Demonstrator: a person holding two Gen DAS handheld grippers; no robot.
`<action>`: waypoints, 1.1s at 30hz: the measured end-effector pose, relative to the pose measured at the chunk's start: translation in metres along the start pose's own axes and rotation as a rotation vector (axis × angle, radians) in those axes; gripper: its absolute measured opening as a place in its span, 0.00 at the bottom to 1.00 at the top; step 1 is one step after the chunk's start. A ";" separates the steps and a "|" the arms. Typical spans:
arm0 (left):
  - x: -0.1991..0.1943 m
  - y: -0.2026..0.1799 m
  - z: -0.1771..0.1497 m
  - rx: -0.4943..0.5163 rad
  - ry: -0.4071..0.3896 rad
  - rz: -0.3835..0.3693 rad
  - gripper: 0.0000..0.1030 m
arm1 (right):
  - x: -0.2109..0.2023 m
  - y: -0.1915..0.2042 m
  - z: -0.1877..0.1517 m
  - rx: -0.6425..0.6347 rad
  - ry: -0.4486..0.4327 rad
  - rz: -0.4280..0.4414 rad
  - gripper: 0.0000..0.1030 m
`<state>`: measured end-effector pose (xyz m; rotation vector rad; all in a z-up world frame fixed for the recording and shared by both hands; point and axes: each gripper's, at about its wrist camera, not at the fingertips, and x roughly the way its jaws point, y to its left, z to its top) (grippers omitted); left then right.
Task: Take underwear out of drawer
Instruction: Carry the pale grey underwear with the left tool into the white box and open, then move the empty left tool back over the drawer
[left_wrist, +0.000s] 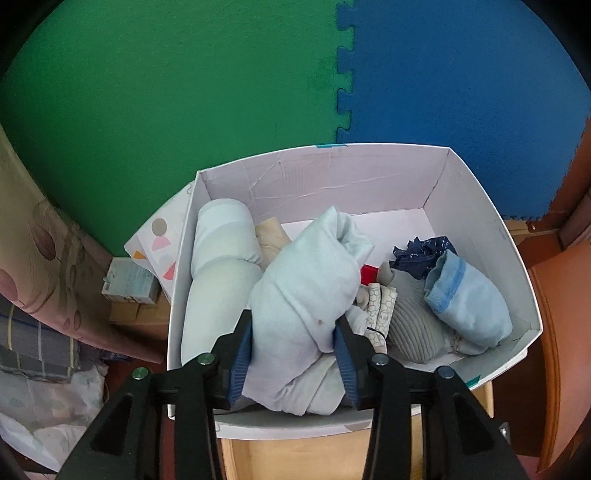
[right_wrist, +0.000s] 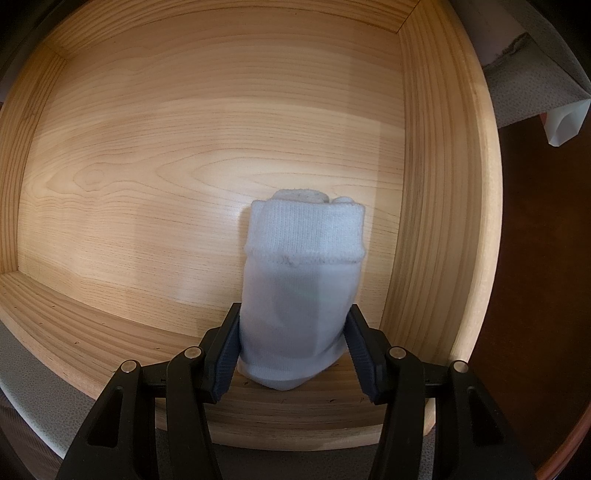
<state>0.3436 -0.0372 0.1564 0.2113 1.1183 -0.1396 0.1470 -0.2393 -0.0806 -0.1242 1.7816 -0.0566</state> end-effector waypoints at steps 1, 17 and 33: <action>-0.001 0.000 -0.001 0.008 -0.003 0.008 0.43 | 0.000 0.001 0.000 0.000 0.000 0.000 0.49; -0.079 0.007 -0.019 0.049 -0.117 0.014 0.51 | -0.001 0.002 0.000 -0.003 0.000 -0.002 0.49; -0.101 0.032 -0.163 0.021 -0.123 0.147 0.54 | 0.003 0.000 -0.002 0.000 -0.012 0.018 0.49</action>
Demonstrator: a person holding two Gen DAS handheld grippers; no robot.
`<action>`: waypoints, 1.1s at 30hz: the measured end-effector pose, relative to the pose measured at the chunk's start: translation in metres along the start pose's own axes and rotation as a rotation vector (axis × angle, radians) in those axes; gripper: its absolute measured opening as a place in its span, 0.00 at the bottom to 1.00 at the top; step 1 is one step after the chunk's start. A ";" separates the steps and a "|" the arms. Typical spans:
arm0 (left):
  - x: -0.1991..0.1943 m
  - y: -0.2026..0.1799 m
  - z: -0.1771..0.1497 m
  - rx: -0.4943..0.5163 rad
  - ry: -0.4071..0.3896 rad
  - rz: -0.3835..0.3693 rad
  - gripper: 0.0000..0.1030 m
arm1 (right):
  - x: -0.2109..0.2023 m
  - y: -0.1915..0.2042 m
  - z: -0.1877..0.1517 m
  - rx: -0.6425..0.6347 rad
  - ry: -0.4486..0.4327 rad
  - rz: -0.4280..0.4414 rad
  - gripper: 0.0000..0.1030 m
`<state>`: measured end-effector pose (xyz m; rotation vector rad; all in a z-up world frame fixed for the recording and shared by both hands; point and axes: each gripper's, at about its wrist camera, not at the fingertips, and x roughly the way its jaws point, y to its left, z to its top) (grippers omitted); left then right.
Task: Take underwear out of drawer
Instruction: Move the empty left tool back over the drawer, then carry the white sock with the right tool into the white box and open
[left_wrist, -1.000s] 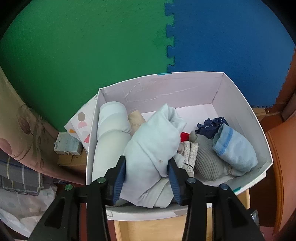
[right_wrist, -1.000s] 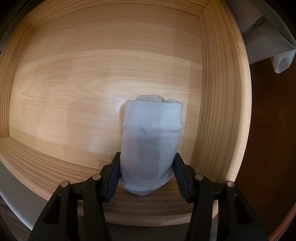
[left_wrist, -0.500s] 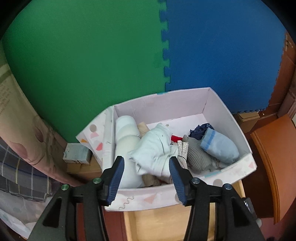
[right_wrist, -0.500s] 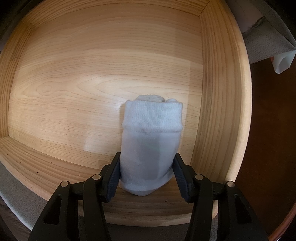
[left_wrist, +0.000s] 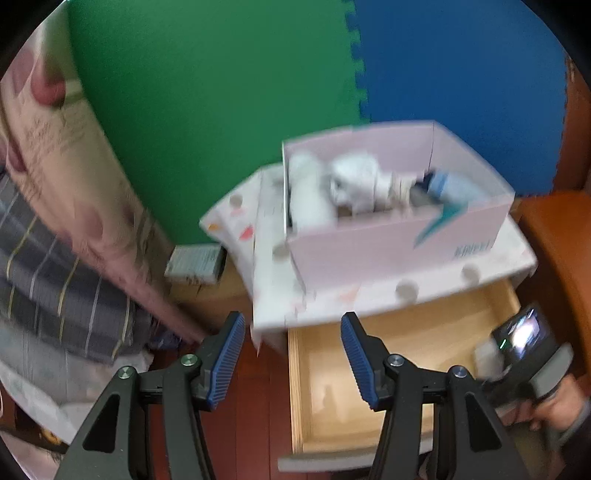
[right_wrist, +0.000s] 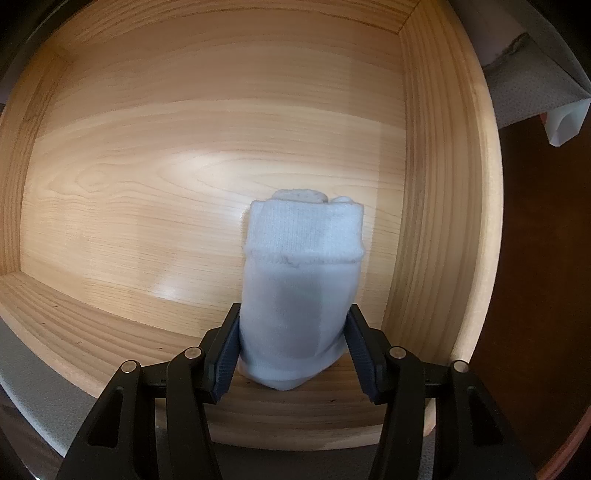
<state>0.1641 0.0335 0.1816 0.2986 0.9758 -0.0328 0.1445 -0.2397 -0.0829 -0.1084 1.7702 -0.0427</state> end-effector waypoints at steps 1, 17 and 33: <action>0.005 -0.003 -0.011 -0.005 0.010 0.003 0.54 | -0.001 -0.001 0.000 0.001 -0.001 0.002 0.49; 0.083 -0.045 -0.094 -0.106 0.135 -0.095 0.54 | -0.026 -0.013 -0.007 0.041 -0.138 0.029 0.44; 0.087 -0.045 -0.110 -0.136 0.101 -0.050 0.54 | -0.077 -0.029 -0.039 0.142 -0.385 0.098 0.43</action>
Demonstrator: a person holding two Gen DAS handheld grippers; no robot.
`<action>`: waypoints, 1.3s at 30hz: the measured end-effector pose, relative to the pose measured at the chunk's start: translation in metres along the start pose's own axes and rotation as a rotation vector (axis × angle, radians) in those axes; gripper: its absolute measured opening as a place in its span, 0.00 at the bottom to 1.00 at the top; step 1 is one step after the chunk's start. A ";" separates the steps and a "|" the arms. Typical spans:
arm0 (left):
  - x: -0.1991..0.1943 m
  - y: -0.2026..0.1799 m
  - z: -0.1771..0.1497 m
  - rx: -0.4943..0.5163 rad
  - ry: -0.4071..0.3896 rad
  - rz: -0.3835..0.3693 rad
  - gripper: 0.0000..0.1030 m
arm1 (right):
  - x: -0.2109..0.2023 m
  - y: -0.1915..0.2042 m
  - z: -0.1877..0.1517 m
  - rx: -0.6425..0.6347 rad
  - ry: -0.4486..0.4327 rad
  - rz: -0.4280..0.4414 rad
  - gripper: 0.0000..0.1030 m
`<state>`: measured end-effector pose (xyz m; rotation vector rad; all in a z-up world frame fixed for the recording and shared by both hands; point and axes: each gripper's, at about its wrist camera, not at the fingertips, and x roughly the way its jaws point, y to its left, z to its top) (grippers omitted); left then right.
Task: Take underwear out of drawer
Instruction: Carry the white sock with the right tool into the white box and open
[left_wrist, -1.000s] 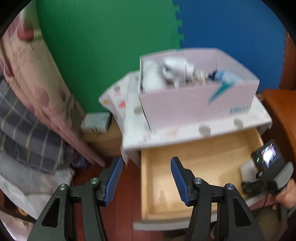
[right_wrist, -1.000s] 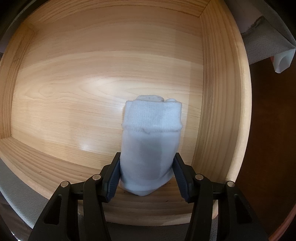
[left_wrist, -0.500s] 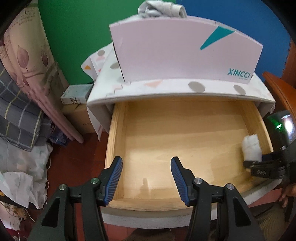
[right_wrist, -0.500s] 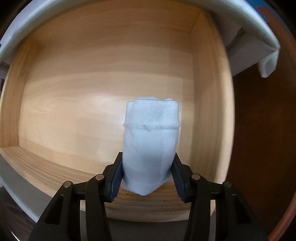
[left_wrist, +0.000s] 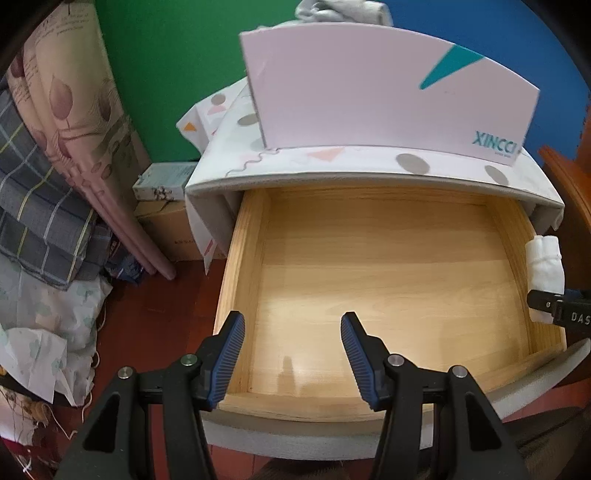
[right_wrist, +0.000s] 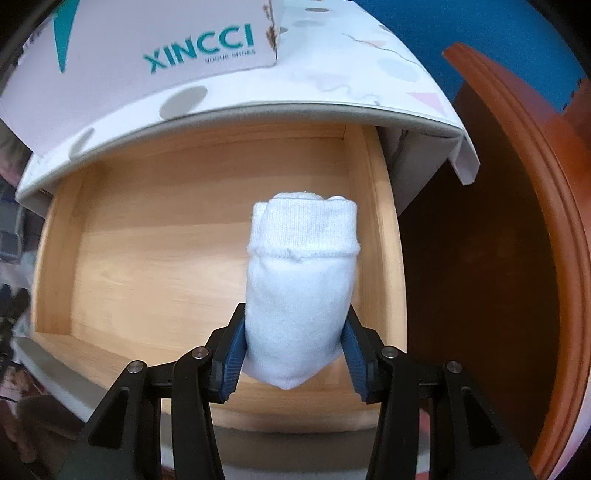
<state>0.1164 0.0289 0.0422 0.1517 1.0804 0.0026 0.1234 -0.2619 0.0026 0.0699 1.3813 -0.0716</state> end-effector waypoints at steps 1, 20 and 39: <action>-0.001 -0.002 0.000 0.009 -0.010 -0.004 0.54 | -0.004 0.000 -0.002 0.001 -0.007 0.005 0.43; -0.002 -0.002 0.000 0.011 -0.028 -0.040 0.54 | -0.126 0.027 0.036 -0.076 -0.205 0.074 0.43; -0.004 0.004 0.000 -0.032 -0.032 -0.056 0.54 | -0.192 0.089 0.148 -0.148 -0.343 0.049 0.43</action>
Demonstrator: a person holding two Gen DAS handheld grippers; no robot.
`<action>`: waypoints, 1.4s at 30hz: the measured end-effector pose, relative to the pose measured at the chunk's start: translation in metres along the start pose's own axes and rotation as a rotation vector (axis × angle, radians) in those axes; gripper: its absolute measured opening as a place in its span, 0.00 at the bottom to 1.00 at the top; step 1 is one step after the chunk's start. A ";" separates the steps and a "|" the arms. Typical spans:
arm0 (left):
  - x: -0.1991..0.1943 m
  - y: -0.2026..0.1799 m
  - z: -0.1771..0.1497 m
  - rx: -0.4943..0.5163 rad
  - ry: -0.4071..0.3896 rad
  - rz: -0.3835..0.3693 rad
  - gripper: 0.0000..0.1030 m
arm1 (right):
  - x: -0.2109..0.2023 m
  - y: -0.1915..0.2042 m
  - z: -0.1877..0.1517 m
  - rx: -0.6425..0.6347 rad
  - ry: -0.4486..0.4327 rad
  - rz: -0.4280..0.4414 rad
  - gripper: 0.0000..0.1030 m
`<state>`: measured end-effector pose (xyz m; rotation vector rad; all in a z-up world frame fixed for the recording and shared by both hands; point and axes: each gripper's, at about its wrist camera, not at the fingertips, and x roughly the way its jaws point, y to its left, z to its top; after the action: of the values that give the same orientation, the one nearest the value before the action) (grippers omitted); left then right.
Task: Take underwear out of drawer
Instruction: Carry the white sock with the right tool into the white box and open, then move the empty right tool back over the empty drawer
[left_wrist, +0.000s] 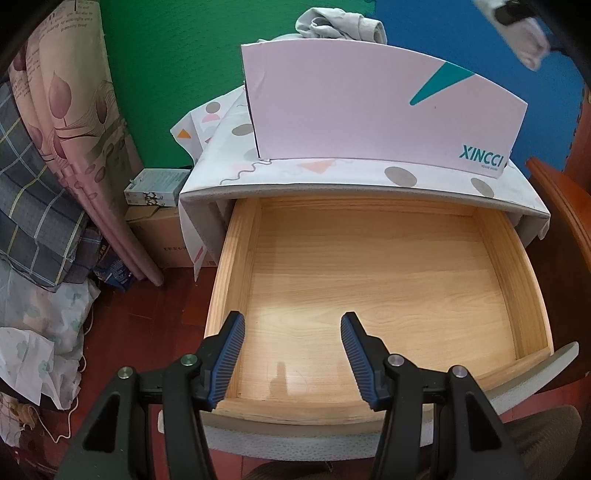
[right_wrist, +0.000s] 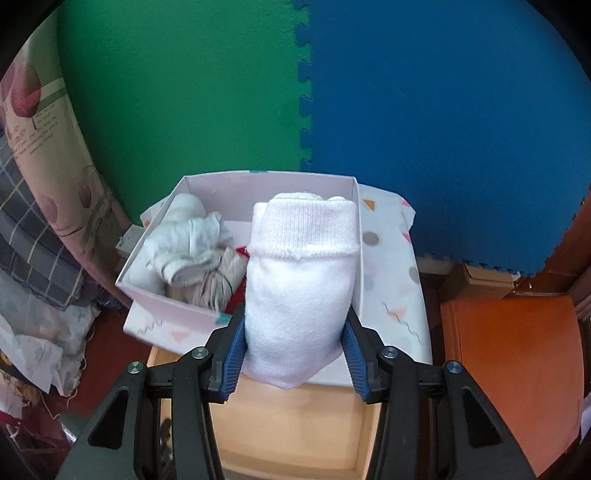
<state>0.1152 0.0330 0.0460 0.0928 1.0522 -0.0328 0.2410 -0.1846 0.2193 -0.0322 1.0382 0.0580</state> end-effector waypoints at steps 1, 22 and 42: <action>0.000 0.001 0.000 -0.003 -0.002 0.000 0.54 | 0.007 0.004 0.006 -0.009 0.008 -0.009 0.43; -0.002 0.015 0.000 -0.074 -0.009 -0.044 0.54 | 0.125 0.052 0.026 -0.082 0.181 -0.058 0.45; -0.002 0.005 0.001 -0.023 -0.019 -0.018 0.54 | 0.016 0.037 -0.024 -0.052 -0.093 -0.026 0.95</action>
<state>0.1152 0.0379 0.0489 0.0626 1.0339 -0.0380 0.2260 -0.1482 0.1932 -0.0894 0.9430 0.0619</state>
